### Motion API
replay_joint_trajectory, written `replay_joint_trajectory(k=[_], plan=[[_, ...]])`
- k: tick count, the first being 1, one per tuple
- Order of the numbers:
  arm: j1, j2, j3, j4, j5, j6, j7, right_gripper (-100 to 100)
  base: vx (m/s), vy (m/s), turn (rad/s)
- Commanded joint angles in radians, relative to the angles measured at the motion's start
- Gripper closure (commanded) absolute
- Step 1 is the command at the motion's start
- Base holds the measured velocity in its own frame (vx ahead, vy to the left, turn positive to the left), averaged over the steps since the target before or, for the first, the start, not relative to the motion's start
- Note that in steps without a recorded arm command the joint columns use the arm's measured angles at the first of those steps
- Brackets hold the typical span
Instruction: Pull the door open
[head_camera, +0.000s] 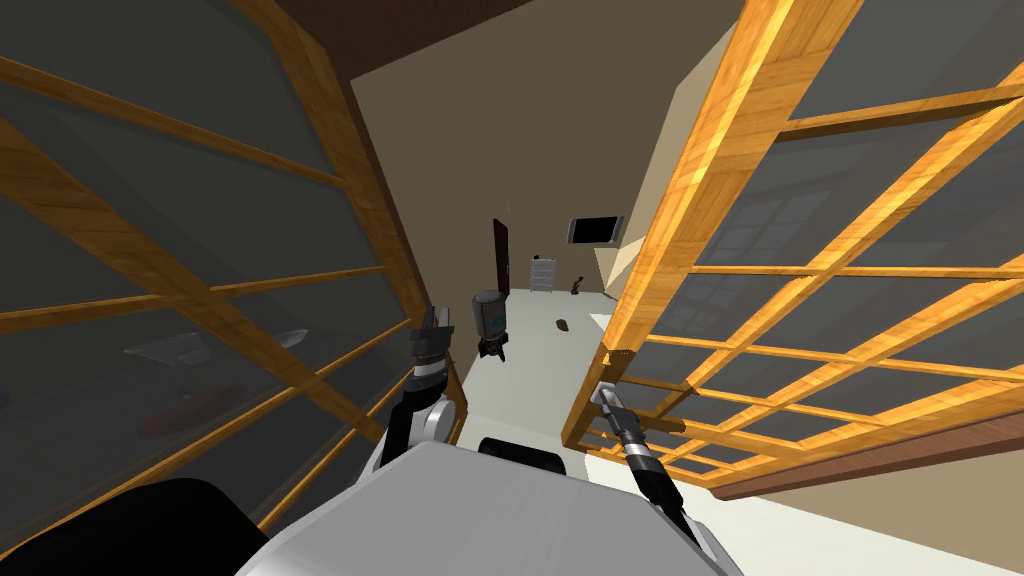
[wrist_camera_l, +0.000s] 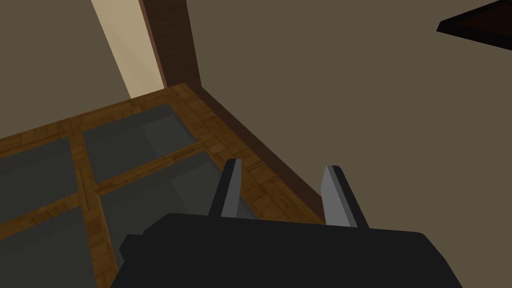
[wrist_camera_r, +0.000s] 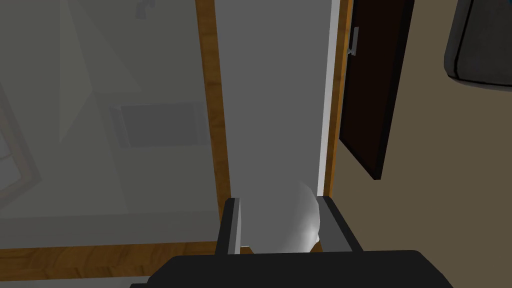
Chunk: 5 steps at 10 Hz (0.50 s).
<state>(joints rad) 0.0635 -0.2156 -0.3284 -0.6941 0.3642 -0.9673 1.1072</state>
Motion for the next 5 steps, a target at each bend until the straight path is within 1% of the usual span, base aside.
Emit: replay_joint_trajectory(k=[1, 3, 5], plan=[[-0.001, -0.001, 0.006, 0.0, -0.013, 0.001, -0.033, 100, -0.027, -0.016, 0.045], [-0.001, -0.003, 0.012, 0.0, -0.027, 0.002, -0.068, 100, -0.045, -0.017, 0.059], [-0.002, -0.004, 0.018, 0.0, -0.039, 0.004, -0.099, 100, -0.04, -0.014, 0.034]])
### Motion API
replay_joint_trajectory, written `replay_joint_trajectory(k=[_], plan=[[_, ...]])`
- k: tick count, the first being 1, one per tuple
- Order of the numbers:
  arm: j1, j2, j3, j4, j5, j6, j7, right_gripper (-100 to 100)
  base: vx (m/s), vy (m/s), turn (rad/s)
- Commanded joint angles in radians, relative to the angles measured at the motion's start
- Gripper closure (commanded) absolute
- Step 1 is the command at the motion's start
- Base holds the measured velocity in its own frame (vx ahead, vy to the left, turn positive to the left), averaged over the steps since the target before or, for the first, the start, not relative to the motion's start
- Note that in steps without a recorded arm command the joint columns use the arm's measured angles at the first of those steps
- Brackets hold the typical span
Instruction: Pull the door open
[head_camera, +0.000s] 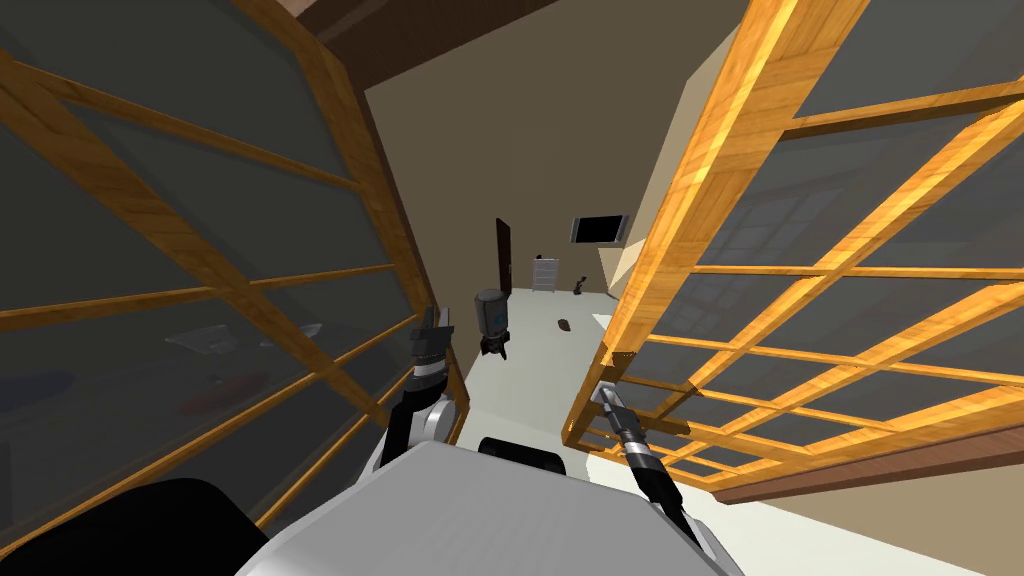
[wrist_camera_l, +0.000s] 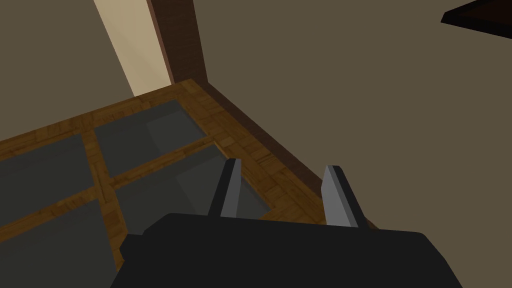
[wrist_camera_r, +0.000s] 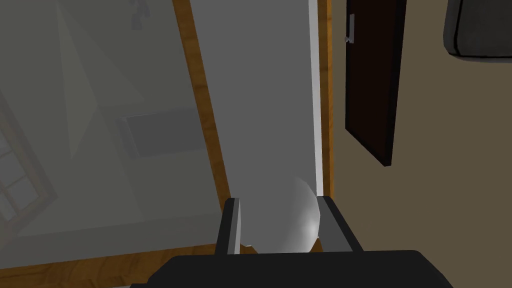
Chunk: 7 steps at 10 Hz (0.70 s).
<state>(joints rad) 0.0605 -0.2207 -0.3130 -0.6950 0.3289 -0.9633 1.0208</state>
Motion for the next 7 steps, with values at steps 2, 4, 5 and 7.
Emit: replay_joint_trajectory(k=[2, 4, 5, 7], plan=[[0.001, 0.0, 0.008, 0.001, -0.016, 0.001, -0.043, 100, -0.037, -0.012, 0.034], [0.0, -0.002, 0.016, 0.001, -0.034, 0.002, -0.088, 100, -0.035, -0.017, 0.045], [0.0, -0.003, 0.02, 0.001, -0.042, 0.003, -0.11, 100, -0.042, -0.019, 0.056], [-0.001, -0.004, 0.028, 0.001, -0.06, 0.005, -0.155, 100, -0.044, -0.012, 0.051]])
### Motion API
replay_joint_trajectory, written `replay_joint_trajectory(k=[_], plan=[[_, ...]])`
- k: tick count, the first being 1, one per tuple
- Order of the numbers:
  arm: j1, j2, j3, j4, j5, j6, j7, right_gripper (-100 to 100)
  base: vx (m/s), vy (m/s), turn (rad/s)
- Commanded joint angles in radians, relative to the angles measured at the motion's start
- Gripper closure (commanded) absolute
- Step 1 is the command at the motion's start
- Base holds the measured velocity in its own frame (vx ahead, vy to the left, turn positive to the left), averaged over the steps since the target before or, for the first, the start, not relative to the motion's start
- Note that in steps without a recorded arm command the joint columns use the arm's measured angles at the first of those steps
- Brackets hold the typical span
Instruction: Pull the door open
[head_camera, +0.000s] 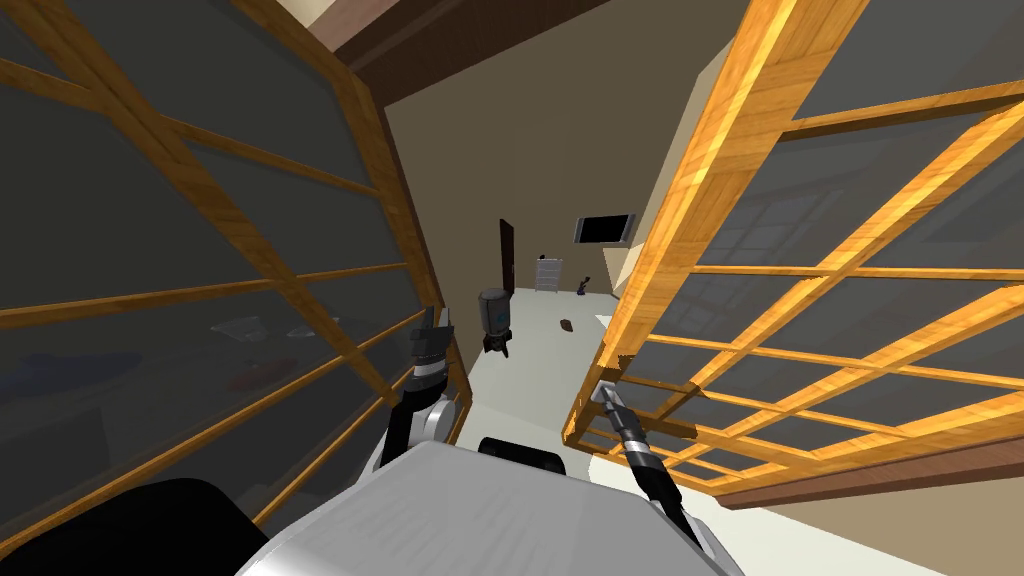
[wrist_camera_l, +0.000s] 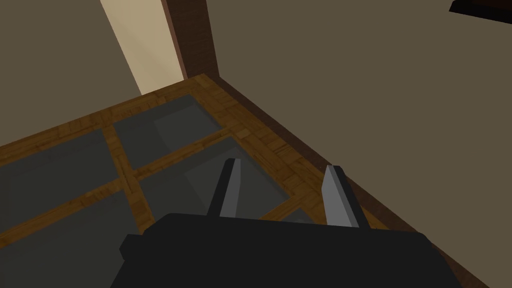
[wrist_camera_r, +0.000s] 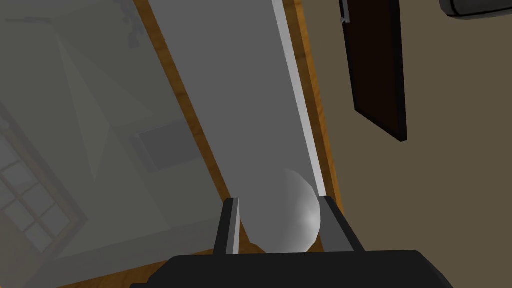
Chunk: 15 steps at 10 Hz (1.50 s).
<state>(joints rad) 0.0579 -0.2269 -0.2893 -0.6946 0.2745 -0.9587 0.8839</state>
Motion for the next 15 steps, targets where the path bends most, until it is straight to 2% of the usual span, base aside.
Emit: replay_joint_trajectory(k=[1, 7, 11, 13, 14, 15], plan=[[0.001, 0.001, 0.008, 0.001, -0.015, 0.001, -0.044, 100, -0.05, -0.022, 0.056], [-0.002, -0.006, 0.039, 0.001, -0.082, 0.007, -0.212, 100, -0.045, -0.023, 0.061], [-0.003, -0.009, 0.05, 0.001, -0.107, 0.01, -0.294, 100, -0.035, -0.012, 0.042], [-0.004, -0.011, 0.062, 0.001, -0.133, 0.012, -0.355, 100, -0.031, -0.02, 0.06], [-0.004, -0.011, 0.062, 0.001, -0.133, 0.012, -0.365, 100, -0.031, -0.014, 0.031], [-0.005, -0.012, 0.068, 0.001, -0.146, 0.013, -0.401, 100, -0.029, -0.009, 0.043]])
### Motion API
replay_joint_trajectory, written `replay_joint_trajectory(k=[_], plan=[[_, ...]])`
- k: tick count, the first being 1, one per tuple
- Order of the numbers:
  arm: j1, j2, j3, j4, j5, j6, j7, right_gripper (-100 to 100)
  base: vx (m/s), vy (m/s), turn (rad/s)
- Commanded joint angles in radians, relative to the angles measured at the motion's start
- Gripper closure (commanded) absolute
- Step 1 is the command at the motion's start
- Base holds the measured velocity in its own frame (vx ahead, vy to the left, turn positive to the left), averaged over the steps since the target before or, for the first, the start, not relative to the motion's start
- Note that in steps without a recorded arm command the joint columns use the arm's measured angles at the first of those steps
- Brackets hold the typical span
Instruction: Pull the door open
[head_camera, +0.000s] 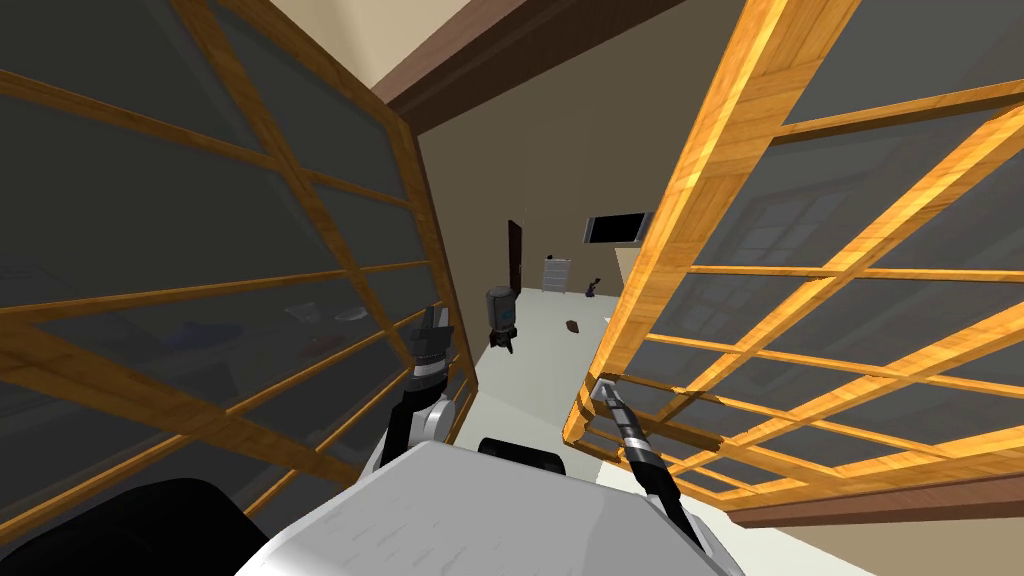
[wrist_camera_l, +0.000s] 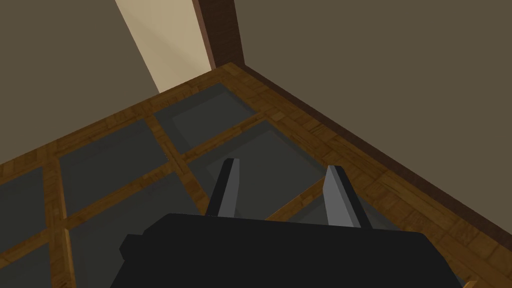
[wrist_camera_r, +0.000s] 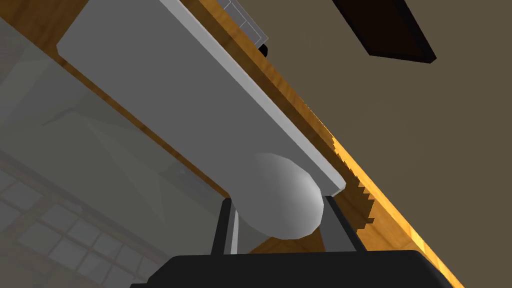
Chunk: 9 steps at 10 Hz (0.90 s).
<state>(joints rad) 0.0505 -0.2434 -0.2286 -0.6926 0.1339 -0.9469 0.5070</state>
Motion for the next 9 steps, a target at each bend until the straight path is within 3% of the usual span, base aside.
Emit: replay_joint_trajectory(k=[1, 9], plan=[[0.002, 0.003, 0.013, -0.001, -0.019, 0.003, -0.05, 100, -0.044, -0.02, 0.067], [-0.001, -0.003, 0.039, -0.001, -0.075, 0.008, -0.222, 100, -0.03, -0.015, 0.043]])
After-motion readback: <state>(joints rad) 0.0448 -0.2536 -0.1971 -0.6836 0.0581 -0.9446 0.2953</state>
